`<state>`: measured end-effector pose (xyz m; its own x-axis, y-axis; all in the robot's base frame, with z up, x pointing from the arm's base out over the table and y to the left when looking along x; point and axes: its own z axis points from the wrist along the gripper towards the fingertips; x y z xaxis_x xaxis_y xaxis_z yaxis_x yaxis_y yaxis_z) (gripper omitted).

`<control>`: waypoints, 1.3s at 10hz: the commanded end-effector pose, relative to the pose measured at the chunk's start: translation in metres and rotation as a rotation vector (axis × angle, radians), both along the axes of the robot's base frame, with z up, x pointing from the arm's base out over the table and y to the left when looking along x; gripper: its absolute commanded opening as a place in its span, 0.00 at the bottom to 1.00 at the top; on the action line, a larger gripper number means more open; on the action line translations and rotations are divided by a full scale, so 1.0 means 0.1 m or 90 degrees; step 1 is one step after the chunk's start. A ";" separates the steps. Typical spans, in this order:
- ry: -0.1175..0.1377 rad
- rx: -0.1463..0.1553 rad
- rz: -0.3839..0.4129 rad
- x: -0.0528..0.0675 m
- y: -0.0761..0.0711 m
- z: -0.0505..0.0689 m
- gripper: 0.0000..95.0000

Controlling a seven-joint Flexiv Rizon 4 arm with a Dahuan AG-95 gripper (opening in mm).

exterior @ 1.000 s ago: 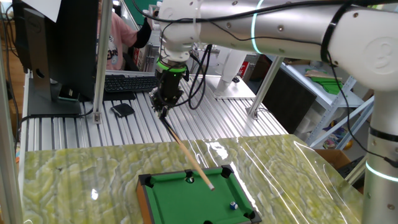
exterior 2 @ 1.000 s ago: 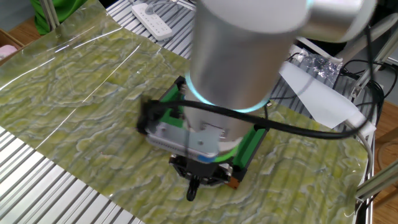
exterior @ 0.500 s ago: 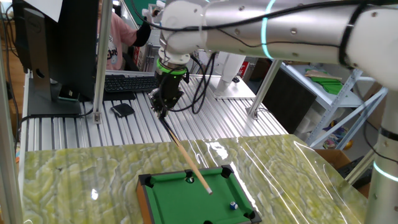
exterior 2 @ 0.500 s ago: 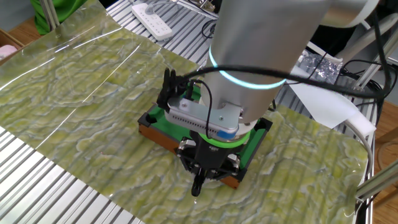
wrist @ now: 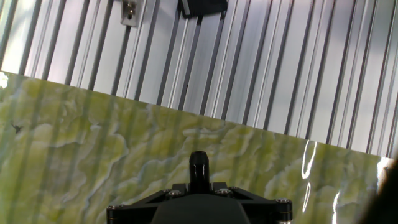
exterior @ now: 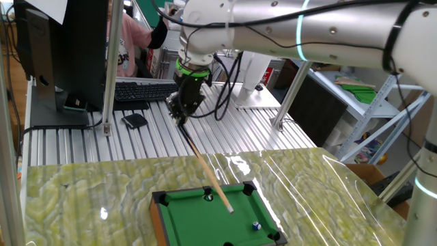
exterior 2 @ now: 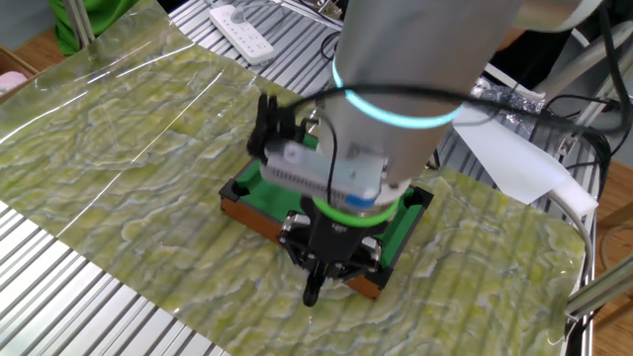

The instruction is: Hit the pool ball

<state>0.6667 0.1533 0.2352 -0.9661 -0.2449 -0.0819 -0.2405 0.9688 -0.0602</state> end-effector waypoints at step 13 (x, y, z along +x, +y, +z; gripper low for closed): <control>0.018 -0.016 -0.002 -0.01 -0.09 0.02 0.00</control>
